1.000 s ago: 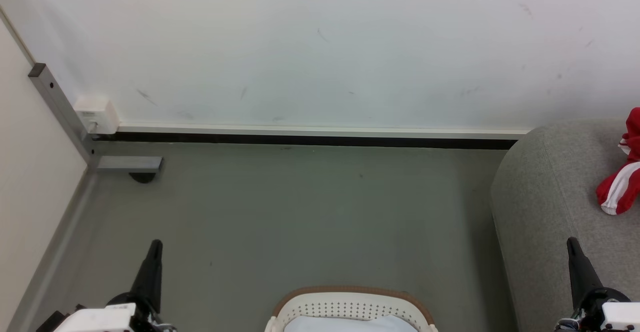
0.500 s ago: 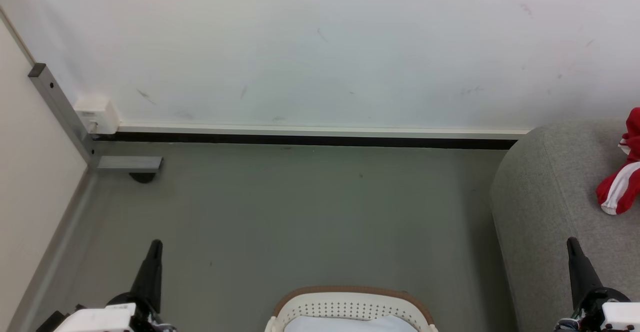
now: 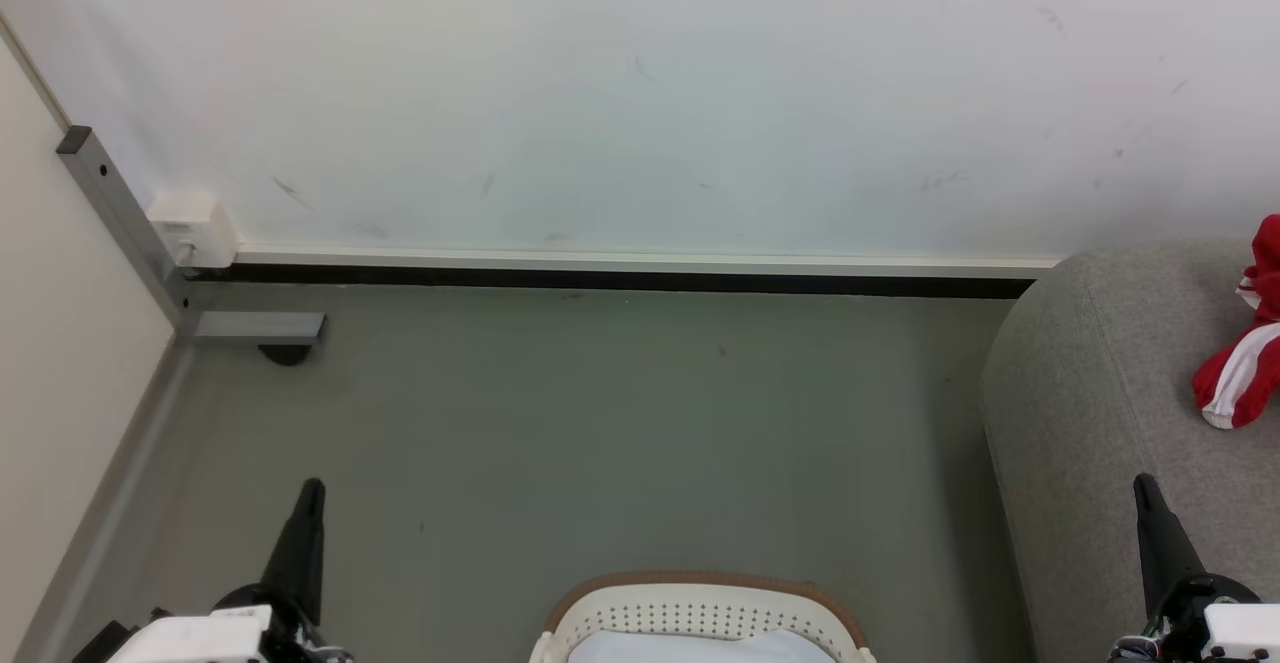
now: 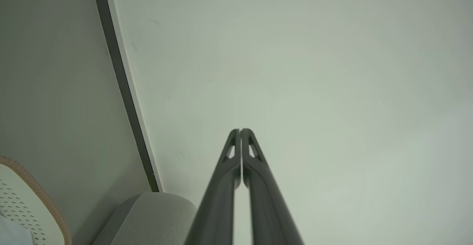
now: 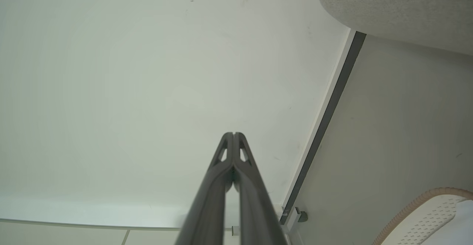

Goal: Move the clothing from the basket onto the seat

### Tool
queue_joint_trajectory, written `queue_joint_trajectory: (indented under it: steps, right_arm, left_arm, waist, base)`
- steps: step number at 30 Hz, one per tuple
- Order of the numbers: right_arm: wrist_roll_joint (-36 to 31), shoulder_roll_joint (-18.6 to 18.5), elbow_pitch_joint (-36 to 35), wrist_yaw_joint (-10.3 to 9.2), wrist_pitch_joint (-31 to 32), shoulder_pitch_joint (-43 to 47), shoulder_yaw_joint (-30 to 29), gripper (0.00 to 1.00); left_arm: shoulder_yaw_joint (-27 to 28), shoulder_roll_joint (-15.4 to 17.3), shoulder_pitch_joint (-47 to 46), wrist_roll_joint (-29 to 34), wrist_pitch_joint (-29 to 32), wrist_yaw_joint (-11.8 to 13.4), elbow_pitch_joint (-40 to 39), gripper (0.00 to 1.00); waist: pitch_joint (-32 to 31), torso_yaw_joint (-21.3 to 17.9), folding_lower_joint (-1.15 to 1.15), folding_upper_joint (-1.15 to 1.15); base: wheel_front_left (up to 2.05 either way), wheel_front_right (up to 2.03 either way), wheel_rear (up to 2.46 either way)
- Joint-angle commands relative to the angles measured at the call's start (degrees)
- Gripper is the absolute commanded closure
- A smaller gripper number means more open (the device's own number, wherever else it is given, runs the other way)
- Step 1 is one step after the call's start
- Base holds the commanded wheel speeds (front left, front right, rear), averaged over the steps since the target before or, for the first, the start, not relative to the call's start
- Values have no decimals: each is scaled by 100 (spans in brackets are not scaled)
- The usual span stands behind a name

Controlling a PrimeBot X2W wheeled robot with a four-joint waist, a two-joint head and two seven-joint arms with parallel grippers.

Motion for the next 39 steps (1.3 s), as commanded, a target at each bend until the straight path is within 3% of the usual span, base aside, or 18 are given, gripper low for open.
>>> queue_joint_trajectory:
  steps: [1,39]
  right_arm:
    - [8,-45,12,-12,15,-78,-18,100]
    - [8,-45,12,-12,14,-78,-17,100]
  left_arm:
    - [9,10,-49,-77,21,-30,-20,100]
    - [8,10,-49,-78,20,-31,-20,100]
  waist:
    - [0,0,0,0]
    - [0,0,0,0]
  base:
    - [0,0,0]
    - [0,0,0]
